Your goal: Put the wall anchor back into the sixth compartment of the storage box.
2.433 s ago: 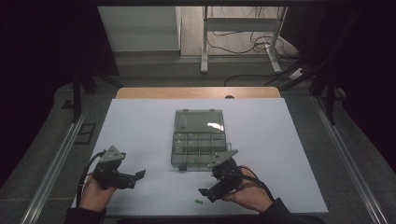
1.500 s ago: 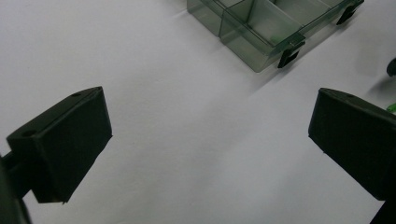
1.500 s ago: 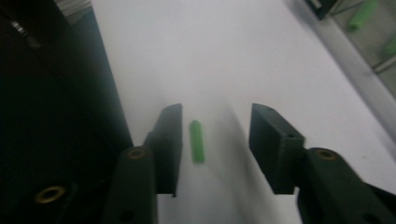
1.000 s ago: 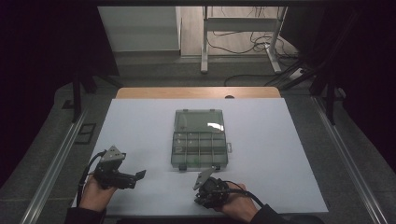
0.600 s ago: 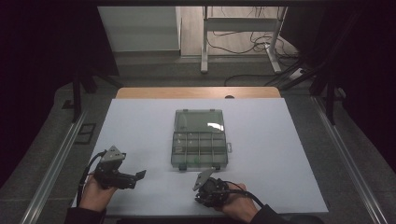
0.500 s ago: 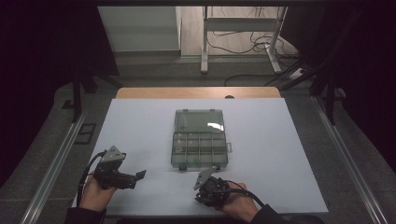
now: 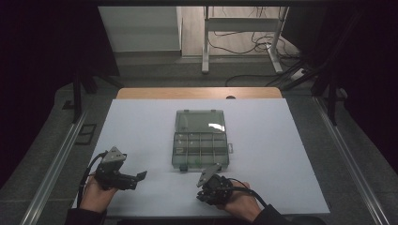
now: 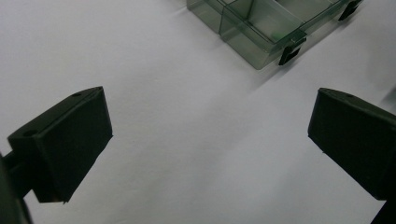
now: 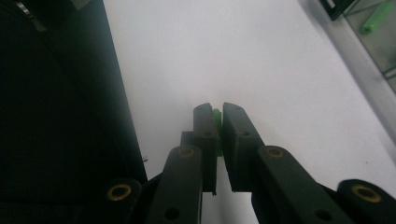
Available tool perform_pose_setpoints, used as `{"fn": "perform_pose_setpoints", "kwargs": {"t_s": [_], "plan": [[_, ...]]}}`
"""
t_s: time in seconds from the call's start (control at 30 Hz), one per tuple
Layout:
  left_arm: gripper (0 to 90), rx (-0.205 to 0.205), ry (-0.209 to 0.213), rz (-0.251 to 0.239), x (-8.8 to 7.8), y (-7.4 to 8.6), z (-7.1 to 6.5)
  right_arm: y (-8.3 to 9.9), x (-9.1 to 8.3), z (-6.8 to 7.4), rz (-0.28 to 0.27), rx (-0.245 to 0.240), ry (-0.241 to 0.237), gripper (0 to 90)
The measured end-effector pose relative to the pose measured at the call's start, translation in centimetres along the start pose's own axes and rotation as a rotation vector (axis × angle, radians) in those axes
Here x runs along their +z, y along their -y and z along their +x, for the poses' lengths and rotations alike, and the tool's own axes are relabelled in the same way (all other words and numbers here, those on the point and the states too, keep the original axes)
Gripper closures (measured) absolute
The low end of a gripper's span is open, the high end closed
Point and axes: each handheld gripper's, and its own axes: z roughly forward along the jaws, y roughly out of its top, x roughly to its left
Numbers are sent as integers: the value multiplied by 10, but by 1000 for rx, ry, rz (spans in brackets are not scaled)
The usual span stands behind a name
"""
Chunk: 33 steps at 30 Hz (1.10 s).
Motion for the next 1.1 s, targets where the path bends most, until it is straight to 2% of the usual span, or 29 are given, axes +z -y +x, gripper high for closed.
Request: {"fn": "perform_pose_setpoints", "kwargs": {"t_s": [0.4, 1.1], "plan": [[3, 2, -3, 4, 0, 0, 0, 0, -6, -1, -22, -8, -2, 839], [6, 1, -8, 8, 1, 0, 0, -3, -29, -18, -122, 74, 24, 840]]}}
